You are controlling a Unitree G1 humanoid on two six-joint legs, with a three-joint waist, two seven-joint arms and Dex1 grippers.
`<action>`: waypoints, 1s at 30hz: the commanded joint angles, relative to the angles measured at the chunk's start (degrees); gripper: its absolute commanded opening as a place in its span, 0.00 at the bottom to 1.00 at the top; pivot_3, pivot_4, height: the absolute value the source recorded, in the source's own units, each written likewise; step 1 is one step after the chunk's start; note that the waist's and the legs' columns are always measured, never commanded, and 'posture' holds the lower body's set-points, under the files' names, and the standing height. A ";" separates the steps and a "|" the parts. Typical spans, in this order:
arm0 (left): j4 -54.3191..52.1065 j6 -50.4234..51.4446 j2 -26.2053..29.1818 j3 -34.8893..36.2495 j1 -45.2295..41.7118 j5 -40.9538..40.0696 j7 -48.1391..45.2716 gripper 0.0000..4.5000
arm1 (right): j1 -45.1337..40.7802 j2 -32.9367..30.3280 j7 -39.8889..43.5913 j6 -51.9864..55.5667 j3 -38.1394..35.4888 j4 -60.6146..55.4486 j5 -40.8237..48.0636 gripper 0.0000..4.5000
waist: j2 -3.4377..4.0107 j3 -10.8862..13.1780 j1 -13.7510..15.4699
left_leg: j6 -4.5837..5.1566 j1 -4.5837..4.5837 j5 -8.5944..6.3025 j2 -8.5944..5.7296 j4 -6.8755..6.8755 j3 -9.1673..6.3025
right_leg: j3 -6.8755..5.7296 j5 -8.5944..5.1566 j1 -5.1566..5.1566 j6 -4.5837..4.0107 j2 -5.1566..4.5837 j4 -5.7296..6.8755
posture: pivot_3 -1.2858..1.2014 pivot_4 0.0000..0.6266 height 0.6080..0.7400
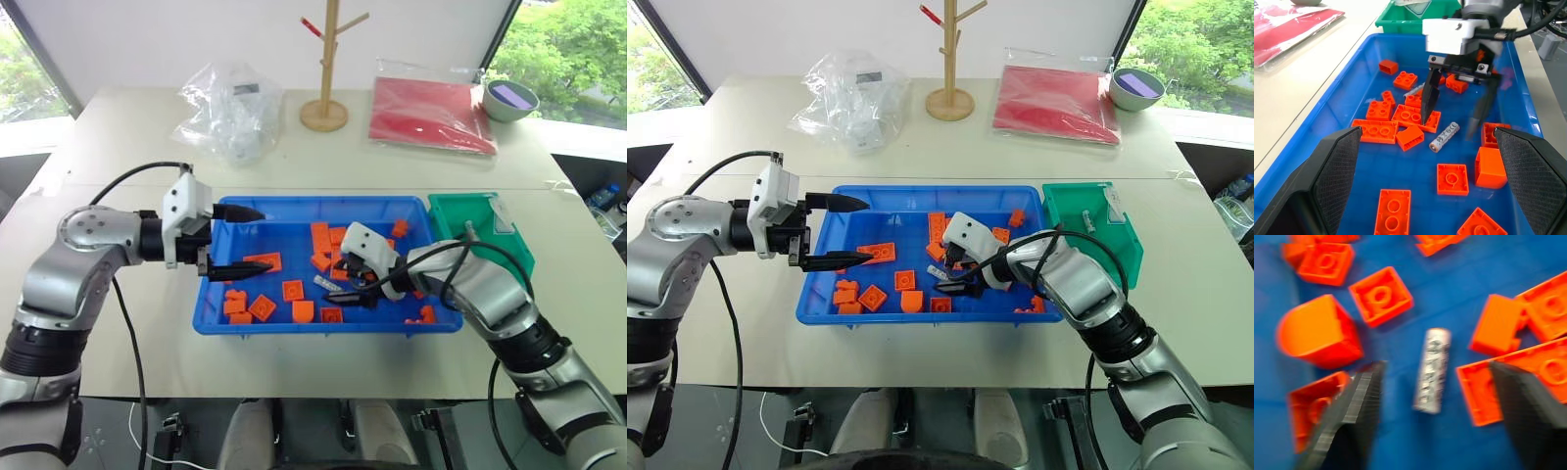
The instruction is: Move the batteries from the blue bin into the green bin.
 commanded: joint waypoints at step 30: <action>-1.11 0.20 0.60 1.38 -1.24 -1.00 0.61 1.00 | -2.41 1.75 2.09 -3.15 3.58 -1.40 -3.39 0.37 | 0.00 0.00 0.03 | 0.00 0.00 0.00 0.01 0.00 0.02 | -0.02 0.00 -0.01 0.01 0.00 0.01 | 0.52 0.24 0.97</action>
